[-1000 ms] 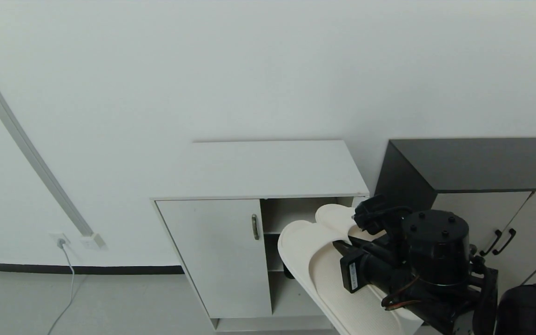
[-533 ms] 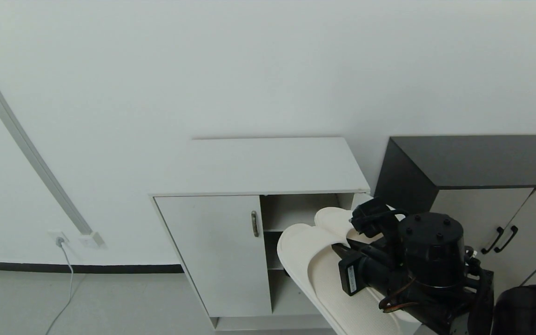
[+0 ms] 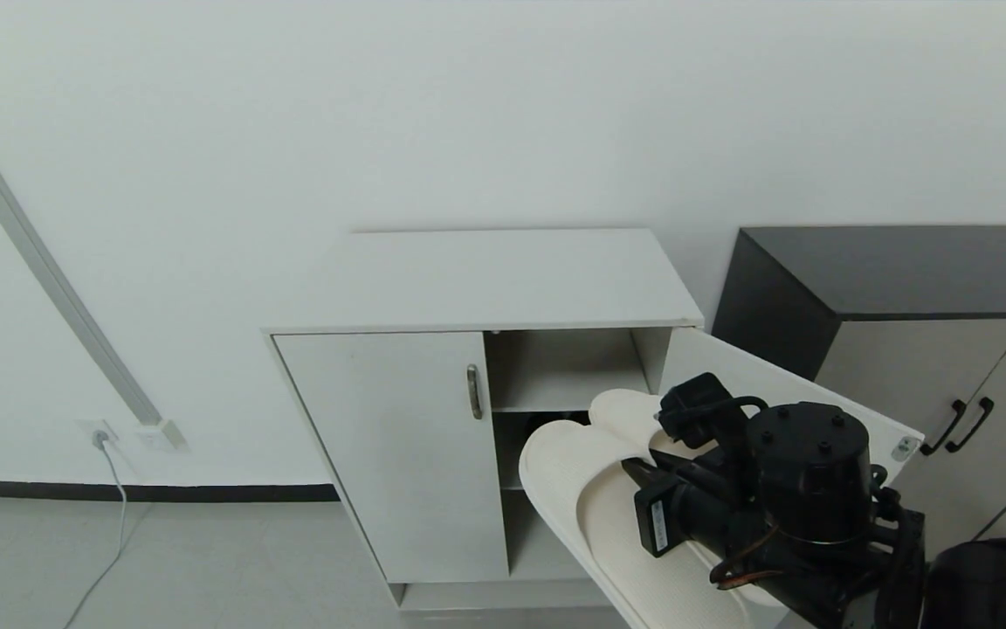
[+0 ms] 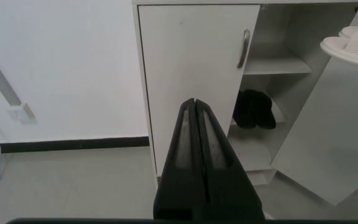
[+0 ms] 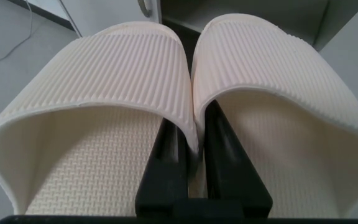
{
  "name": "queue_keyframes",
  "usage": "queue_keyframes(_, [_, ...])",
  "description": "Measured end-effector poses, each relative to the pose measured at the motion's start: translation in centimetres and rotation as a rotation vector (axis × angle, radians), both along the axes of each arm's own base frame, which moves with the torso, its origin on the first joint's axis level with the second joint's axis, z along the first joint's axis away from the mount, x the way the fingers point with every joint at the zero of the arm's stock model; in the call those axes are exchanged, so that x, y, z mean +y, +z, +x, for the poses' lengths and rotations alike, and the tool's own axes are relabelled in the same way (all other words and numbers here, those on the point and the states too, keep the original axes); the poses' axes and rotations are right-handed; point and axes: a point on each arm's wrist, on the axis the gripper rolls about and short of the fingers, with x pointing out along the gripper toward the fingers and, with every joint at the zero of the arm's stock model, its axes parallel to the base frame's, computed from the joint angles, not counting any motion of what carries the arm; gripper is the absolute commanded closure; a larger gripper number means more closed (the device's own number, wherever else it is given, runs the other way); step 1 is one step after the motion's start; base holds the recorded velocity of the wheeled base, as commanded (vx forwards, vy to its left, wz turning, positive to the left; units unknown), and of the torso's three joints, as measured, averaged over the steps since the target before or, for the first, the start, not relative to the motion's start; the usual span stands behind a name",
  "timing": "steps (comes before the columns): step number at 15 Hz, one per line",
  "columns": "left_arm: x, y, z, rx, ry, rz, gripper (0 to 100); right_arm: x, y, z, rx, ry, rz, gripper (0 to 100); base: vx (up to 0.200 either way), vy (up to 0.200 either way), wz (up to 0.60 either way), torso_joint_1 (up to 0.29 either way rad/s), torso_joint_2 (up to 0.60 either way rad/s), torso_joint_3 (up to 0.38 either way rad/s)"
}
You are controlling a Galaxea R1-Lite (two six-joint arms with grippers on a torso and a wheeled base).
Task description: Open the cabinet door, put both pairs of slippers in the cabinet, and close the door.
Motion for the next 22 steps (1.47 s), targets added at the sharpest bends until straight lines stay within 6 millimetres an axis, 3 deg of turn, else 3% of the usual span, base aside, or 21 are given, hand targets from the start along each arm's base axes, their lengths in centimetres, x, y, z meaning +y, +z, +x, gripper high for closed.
queue_keyframes(13, [0.0,0.0,0.0,0.0,0.0,0.0,100,0.01,-0.19,-0.07,0.001,0.002,-0.001,100,0.0,0.0,0.0,-0.192,0.51,0.319])
queue_keyframes(22, [0.0,0.0,0.0,0.0,0.0,-0.001,100,0.1,-0.57,0.02,-0.009,0.0,0.009,100,0.0,0.0,0.0,-0.109,0.45,0.351])
